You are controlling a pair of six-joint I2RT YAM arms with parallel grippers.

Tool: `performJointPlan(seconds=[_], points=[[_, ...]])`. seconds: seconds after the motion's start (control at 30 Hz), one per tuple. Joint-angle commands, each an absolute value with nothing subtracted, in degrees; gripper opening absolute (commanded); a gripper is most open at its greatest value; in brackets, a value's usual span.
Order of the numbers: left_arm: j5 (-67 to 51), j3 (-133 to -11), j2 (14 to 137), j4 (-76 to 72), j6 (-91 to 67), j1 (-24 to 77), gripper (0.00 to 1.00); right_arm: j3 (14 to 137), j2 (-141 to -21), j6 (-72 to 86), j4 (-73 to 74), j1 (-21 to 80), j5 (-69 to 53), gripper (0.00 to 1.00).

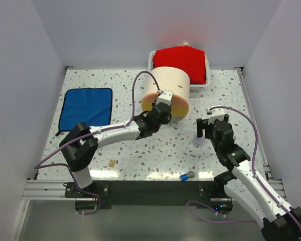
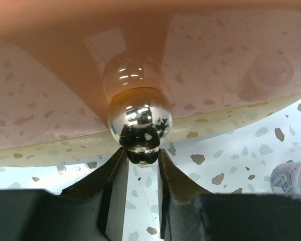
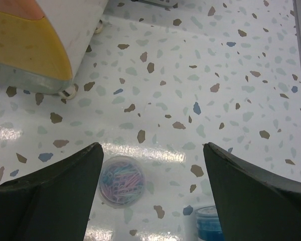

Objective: Sort the stationery into containers
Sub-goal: Open the drawer in the storage box.

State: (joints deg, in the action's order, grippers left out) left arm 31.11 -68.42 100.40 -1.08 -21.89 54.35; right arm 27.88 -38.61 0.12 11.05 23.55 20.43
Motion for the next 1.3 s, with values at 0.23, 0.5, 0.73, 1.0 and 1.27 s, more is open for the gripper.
performJointPlan(seconds=[0.23, 0.5, 0.73, 1.0, 1.27], points=[[32.97, -69.26, 97.91, -1.24, -23.29, 54.32, 0.00, 27.25, -39.29, 1.85, 7.56, 23.20, 21.45, 0.85], [30.06, -62.86, 92.73, 3.69, -24.69, 57.83, 0.00, 27.69, -40.17, 1.67, 7.56, 23.29, 20.74, 0.85], [27.87, -58.54, 88.86, 5.27, -24.61, 60.91, 0.00, 26.64, -38.32, 0.97, 8.18, 23.20, 20.30, 0.85], [26.46, -55.02, 86.57, 5.98, -25.84, 62.23, 0.00, 25.49, -37.44, 0.35, 6.95, 23.20, 20.04, 0.85], [25.57, -53.88, 86.04, 5.27, -26.46, 64.42, 0.00, 24.17, -37.35, 0.35, 4.83, 23.20, 19.16, 0.85]])
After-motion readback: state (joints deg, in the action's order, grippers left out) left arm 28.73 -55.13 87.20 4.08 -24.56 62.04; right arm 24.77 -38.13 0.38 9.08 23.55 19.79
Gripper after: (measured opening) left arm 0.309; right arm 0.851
